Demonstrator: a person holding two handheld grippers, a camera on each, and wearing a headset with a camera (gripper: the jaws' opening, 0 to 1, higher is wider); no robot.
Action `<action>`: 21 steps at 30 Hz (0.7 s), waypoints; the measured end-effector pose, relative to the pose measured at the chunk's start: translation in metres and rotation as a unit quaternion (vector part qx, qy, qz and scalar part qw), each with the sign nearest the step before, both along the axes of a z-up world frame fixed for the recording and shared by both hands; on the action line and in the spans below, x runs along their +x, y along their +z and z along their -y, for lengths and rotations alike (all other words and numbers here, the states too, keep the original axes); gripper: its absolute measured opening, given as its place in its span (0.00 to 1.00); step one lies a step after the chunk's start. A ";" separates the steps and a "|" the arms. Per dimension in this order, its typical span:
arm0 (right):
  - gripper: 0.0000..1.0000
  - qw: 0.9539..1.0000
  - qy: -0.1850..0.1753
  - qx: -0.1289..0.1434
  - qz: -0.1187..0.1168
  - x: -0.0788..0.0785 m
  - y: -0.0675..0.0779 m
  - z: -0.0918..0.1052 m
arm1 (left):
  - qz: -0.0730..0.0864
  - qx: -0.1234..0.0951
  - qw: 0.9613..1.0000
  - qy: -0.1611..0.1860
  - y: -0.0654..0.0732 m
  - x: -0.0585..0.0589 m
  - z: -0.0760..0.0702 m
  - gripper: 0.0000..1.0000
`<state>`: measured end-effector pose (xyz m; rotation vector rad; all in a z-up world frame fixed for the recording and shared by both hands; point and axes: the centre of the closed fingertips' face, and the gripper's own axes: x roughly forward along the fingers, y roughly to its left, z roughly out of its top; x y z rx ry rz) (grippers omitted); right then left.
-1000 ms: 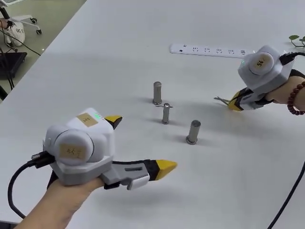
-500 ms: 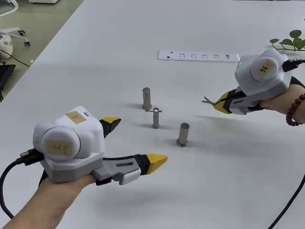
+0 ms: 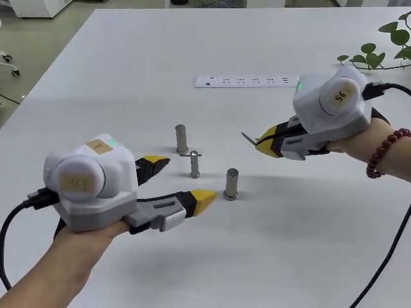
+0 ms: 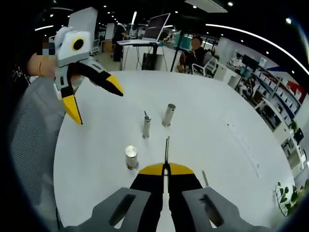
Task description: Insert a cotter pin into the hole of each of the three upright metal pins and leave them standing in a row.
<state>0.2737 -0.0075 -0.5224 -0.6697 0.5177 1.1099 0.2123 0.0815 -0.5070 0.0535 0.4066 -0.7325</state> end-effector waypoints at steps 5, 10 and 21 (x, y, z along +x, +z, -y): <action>0.00 1.000 0.018 0.010 0.000 -0.002 0.002 -0.011 | -0.009 -0.009 1.000 -0.010 0.004 0.004 0.010 0.50; 0.00 0.999 0.041 0.017 0.009 -0.016 0.010 -0.024 | -0.027 -0.019 0.999 -0.023 0.007 0.008 0.018 0.42; 0.00 0.992 0.119 -0.013 0.046 -0.036 0.009 -0.038 | -0.081 -0.067 0.994 -0.024 0.008 0.011 0.025 0.25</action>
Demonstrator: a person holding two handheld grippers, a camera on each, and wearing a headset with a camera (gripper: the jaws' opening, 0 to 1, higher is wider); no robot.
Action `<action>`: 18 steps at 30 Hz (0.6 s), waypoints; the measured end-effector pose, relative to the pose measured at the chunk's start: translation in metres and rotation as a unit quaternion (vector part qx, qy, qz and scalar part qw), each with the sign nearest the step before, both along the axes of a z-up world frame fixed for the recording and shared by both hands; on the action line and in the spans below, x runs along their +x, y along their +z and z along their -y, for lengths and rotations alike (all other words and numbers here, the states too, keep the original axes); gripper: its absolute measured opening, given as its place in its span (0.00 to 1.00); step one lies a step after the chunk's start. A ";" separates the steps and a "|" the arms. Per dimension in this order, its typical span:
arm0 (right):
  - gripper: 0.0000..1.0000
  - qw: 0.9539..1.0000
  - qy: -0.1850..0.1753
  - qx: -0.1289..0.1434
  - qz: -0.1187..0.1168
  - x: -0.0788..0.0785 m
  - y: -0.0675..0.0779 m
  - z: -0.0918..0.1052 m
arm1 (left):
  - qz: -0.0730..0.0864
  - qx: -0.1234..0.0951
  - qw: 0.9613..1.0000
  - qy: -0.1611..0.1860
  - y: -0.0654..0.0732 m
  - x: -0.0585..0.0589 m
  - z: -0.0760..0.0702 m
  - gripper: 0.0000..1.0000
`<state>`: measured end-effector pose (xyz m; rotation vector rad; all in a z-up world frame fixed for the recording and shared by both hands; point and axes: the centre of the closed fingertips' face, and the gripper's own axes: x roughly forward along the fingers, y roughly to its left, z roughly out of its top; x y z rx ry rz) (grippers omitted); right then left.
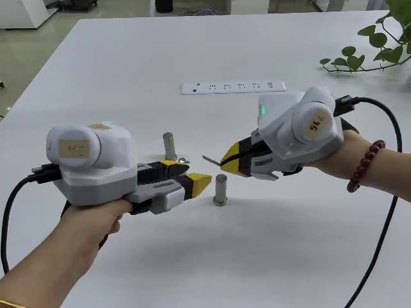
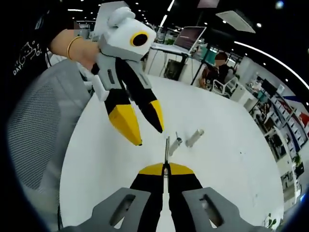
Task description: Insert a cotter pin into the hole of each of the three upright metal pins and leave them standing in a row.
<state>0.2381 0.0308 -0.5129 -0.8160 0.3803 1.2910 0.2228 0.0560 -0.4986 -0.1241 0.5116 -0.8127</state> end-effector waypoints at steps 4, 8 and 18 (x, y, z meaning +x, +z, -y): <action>0.00 1.000 0.022 -0.007 0.007 -0.007 0.001 -0.005 | -0.015 -0.007 1.000 -0.001 -0.001 -0.003 0.002 0.20; 0.00 0.999 0.041 -0.015 0.015 -0.014 0.000 -0.009 | -0.024 -0.012 1.000 -0.007 -0.001 -0.007 0.005 0.15; 0.00 0.996 0.079 -0.035 0.036 -0.028 0.000 -0.018 | -0.046 -0.028 0.998 -0.012 0.000 -0.013 0.008 0.07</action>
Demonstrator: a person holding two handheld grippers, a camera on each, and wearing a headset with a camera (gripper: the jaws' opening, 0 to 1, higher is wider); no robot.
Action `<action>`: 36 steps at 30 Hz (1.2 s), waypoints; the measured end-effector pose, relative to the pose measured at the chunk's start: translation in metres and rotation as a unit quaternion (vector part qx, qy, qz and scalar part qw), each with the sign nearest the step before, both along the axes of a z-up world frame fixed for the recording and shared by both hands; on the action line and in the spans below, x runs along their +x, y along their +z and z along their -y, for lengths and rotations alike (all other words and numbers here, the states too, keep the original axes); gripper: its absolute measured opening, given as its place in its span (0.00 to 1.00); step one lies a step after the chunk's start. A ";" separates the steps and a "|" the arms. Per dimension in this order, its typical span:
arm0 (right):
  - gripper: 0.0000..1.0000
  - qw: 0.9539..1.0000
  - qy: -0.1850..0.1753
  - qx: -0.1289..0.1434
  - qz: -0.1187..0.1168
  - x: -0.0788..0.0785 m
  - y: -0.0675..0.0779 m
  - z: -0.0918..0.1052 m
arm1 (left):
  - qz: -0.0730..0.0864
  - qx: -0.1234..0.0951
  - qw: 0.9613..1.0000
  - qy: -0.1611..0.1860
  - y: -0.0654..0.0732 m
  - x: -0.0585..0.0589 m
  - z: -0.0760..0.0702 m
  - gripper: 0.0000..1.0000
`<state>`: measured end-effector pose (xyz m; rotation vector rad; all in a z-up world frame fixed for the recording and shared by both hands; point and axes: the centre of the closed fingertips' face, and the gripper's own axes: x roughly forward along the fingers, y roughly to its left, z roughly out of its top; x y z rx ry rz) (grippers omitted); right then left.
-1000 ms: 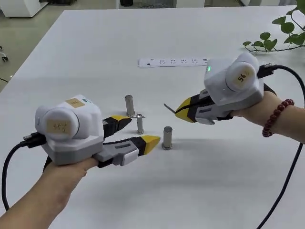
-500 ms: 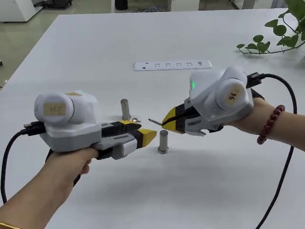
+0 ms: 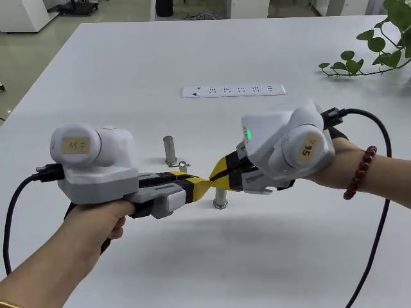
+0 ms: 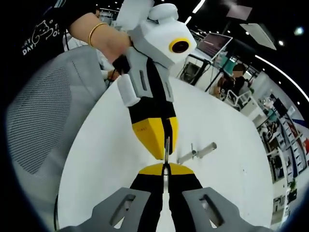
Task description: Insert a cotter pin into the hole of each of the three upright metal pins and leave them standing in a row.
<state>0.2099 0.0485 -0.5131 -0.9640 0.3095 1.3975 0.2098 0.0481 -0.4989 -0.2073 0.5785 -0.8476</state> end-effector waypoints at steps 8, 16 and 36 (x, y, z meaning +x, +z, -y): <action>0.00 1.000 0.006 -0.004 0.008 -0.002 0.003 -0.001 | -0.004 -0.007 1.000 0.003 0.002 0.001 -0.001 0.00; 0.00 1.000 0.011 -0.007 0.018 -0.003 0.004 -0.002 | -0.011 -0.008 1.000 0.001 0.000 -0.001 -0.001 0.00; 0.02 0.991 -0.077 0.067 -0.088 -0.002 0.003 0.002 | 0.053 0.027 0.998 -0.035 0.002 -0.002 0.000 0.00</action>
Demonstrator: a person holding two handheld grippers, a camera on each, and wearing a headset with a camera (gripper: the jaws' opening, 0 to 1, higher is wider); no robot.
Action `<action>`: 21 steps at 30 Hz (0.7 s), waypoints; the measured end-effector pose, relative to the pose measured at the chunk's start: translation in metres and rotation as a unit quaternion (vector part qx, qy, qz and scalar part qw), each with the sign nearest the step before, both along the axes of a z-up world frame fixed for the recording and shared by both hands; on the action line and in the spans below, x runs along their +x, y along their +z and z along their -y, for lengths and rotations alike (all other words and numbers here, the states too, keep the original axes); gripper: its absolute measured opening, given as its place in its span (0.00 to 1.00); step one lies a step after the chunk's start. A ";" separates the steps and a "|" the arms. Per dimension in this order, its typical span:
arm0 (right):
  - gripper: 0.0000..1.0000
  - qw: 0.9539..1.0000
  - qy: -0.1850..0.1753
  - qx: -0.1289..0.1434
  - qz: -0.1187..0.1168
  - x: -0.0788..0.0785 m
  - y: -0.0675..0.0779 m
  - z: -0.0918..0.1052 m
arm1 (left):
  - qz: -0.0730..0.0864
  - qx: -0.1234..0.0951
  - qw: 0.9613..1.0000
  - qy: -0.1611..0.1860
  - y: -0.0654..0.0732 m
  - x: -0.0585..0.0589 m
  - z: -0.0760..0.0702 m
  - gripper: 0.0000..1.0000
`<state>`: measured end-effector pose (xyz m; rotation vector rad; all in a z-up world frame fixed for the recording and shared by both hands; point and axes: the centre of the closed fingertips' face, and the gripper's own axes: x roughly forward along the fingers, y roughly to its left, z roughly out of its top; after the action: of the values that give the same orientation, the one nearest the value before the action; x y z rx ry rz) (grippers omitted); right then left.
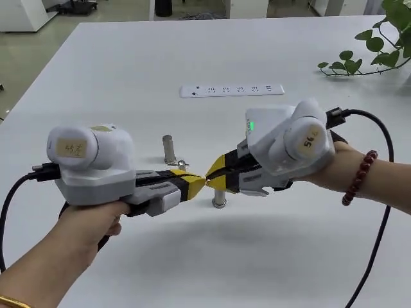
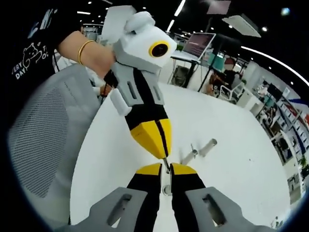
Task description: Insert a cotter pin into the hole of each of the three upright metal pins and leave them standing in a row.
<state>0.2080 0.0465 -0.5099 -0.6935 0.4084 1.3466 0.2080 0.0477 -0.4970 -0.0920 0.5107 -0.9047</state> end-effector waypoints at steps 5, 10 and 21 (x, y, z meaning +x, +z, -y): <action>0.06 0.995 -0.046 0.043 -0.080 0.001 -0.003 0.007 | 0.016 0.010 1.000 -0.021 -0.004 -0.005 0.000 0.00; 0.08 0.985 -0.067 0.070 -0.141 -0.007 -0.006 0.013 | 0.027 0.014 0.999 -0.041 -0.008 -0.011 0.000 0.00; 0.10 0.959 -0.054 0.136 -0.243 -0.030 -0.004 0.016 | 0.042 -0.010 0.996 -0.084 -0.001 -0.023 0.006 0.00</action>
<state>0.1785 0.0302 -0.5138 -0.1023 0.6263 1.4298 0.1853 0.0422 -0.4979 -0.0289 0.4357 -1.0743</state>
